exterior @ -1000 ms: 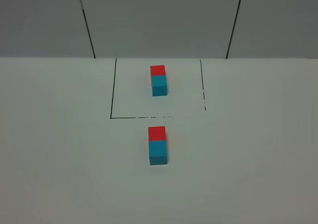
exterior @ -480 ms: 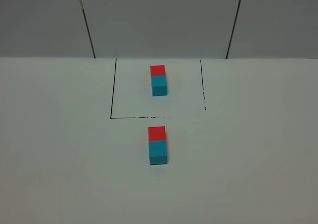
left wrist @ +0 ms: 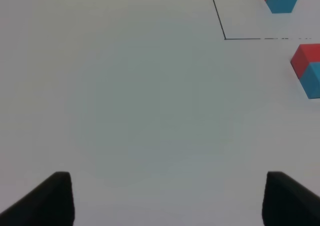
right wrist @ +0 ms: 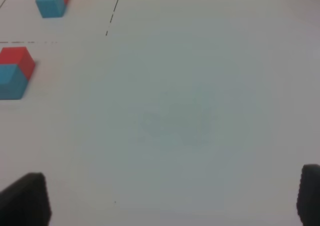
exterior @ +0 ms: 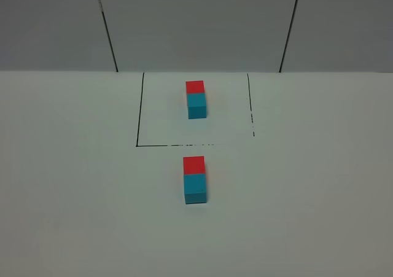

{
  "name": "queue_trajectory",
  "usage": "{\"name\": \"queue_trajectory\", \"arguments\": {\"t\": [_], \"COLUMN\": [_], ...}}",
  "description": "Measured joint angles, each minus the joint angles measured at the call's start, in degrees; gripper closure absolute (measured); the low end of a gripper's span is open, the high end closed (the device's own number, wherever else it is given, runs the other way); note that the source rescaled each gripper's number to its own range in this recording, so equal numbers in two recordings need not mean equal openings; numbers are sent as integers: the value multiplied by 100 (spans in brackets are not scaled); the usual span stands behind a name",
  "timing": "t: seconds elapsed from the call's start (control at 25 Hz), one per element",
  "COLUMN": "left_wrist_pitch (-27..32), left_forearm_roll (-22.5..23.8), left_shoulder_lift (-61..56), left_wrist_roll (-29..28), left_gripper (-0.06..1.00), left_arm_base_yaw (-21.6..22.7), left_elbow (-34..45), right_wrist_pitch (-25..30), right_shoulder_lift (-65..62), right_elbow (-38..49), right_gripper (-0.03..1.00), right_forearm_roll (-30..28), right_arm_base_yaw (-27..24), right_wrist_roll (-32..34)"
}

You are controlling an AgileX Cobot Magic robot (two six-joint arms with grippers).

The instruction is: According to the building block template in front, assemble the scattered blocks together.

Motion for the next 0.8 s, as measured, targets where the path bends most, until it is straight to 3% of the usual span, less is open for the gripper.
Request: {"name": "queue_trajectory", "arguments": {"t": [0.8], "left_wrist_pitch": [0], "left_forearm_roll": [0], "left_shoulder_lift": [0], "left_wrist_roll": [0], "left_gripper": [28], "left_arm_base_yaw": [0], "left_elbow": [0], "right_wrist_pitch": [0], "right_shoulder_lift": [0], "right_elbow": [0], "right_gripper": [-3], "right_forearm_roll": [-16], "right_arm_base_yaw": [0], "right_wrist_roll": [229]}}
